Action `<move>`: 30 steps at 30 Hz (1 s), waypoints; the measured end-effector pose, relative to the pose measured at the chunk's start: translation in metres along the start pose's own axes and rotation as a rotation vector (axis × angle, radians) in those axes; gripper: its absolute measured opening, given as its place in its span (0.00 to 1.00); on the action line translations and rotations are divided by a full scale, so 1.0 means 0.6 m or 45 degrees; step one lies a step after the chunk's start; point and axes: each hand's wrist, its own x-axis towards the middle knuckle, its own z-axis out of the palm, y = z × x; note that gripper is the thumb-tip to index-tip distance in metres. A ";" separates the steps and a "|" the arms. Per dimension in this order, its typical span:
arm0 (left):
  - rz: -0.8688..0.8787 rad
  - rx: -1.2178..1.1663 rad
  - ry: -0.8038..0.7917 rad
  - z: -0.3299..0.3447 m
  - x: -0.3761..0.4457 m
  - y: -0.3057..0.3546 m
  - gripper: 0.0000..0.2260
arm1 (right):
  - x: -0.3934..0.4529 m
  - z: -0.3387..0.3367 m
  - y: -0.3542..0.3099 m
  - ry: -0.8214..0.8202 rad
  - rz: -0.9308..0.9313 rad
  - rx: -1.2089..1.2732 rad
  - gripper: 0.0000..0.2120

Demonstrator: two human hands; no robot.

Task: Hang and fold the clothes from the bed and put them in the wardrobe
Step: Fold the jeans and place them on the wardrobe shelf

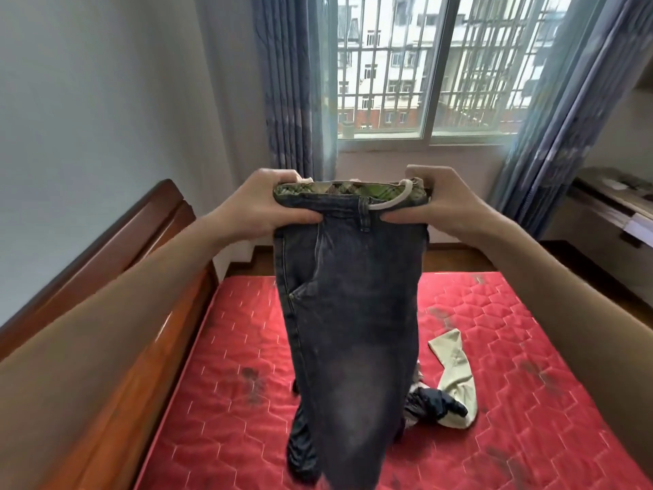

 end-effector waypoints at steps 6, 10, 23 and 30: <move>0.022 0.447 0.240 -0.045 0.133 -0.049 0.24 | 0.179 -0.010 0.056 0.133 -0.102 -0.605 0.13; 0.115 0.499 0.408 -0.064 0.165 -0.061 0.20 | 0.235 0.008 0.070 0.364 -0.240 -0.693 0.14; 0.153 0.454 0.147 0.041 -0.092 -0.142 0.10 | -0.017 0.204 0.185 0.306 -0.388 -0.621 0.07; -0.254 0.474 -0.453 0.257 -0.361 -0.278 0.07 | -0.267 0.401 0.313 -0.500 -0.042 -0.808 0.16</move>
